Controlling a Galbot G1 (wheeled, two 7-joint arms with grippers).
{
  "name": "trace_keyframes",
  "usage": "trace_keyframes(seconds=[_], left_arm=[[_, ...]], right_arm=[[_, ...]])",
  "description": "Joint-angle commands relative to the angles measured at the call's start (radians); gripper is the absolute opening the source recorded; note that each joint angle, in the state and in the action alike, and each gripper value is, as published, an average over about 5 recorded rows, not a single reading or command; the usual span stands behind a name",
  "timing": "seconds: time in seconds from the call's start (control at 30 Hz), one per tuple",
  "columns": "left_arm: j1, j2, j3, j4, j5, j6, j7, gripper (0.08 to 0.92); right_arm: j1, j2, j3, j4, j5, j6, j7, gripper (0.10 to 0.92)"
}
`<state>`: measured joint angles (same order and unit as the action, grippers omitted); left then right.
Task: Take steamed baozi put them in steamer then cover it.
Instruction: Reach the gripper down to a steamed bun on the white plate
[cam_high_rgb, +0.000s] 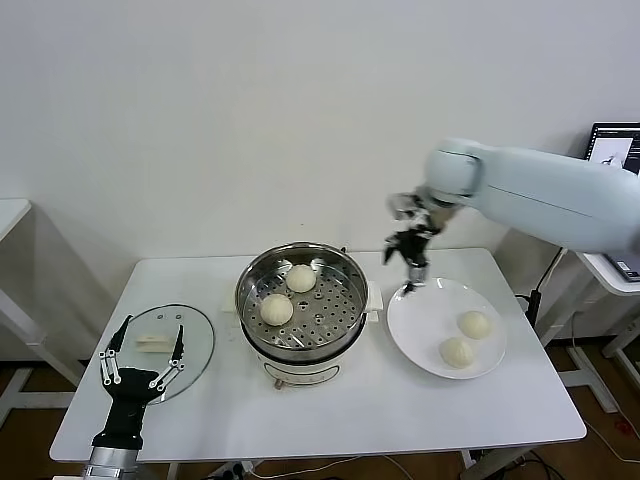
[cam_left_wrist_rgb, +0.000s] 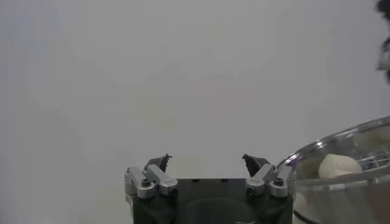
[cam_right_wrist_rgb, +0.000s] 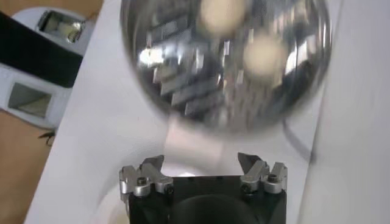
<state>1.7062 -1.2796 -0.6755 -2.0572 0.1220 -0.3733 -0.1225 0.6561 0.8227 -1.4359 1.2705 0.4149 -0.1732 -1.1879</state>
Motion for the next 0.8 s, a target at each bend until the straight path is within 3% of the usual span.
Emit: trace_keyframes(seconds=[0.03, 0.8], left_arm=[[0.013, -0.007, -0.002, 0.004, 0.008, -0.002, 0.001, 0.823], [0.032, -0.013, -0.007, 0.016, 0.017, -0.009, 0.003, 0.823]], right_arm=[[-0.242, -0.240, 0.088, 0.013, -0.176, 0.052, -0.015, 0.823], [-0.475, -0.104, 0.257, -0.169, -0.231, 0.038, 0.087, 0.823]])
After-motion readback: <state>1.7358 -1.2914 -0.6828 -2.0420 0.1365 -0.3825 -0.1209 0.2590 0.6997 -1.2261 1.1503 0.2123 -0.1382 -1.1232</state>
